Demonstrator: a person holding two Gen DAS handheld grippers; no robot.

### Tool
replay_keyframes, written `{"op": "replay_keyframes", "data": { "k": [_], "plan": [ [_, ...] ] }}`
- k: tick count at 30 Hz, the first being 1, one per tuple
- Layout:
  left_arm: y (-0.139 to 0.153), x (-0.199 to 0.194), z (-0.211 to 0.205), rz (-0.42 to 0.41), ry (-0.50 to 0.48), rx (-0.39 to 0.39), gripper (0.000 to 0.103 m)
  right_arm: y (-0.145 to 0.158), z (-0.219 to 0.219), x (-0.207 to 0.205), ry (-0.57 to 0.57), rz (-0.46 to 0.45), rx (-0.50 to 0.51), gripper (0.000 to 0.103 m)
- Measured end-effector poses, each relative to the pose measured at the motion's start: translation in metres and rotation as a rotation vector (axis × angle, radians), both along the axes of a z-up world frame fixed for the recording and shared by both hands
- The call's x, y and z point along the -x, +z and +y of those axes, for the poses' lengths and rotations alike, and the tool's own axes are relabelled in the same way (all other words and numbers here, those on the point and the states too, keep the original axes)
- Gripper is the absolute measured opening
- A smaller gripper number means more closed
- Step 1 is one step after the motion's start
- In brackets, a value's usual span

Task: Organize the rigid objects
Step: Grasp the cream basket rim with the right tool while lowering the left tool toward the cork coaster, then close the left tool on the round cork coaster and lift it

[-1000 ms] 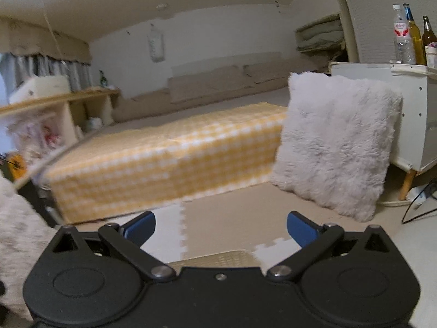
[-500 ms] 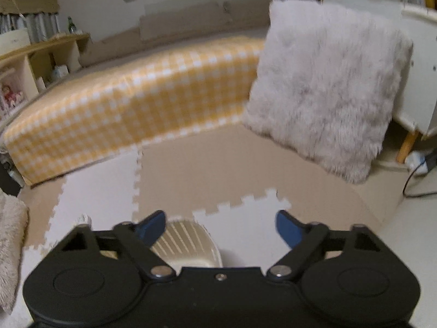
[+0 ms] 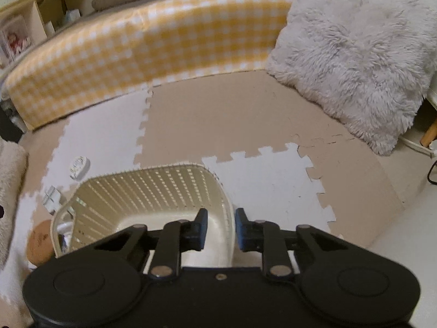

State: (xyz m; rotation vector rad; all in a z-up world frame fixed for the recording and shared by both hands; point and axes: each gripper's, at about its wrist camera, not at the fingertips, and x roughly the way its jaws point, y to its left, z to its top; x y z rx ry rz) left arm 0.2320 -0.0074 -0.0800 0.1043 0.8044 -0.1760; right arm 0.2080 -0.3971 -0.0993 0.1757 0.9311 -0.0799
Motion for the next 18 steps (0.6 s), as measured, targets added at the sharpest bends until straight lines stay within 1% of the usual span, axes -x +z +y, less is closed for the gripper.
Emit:
{"op": "replay_keyframes", "data": {
  "k": [6, 9, 14, 16, 18],
  "plan": [
    [-0.020, -0.007, -0.011, 0.066, -0.083, -0.053, 0.103, -0.008, -0.002, -0.003, -0.007, 0.032, 0.023, 0.005],
    [-0.032, -0.009, -0.019, 0.106, -0.145, -0.097, 0.103, -0.008, -0.002, -0.003, -0.014, 0.032, 0.014, 0.005],
    [-0.052, -0.008, -0.030, 0.167, -0.249, -0.140, 0.103, -0.008, 0.000, -0.003, -0.013, 0.030, 0.024, 0.005],
    [-0.058, -0.007, -0.033, 0.180, -0.275, -0.161, 0.103, -0.008, -0.001, -0.003, -0.021, 0.029, 0.014, 0.005],
    [-0.064, -0.010, -0.035, 0.198, -0.271, -0.179, 0.103, -0.008, -0.001, -0.004, -0.022, 0.030, 0.015, 0.005]
  ]
}}
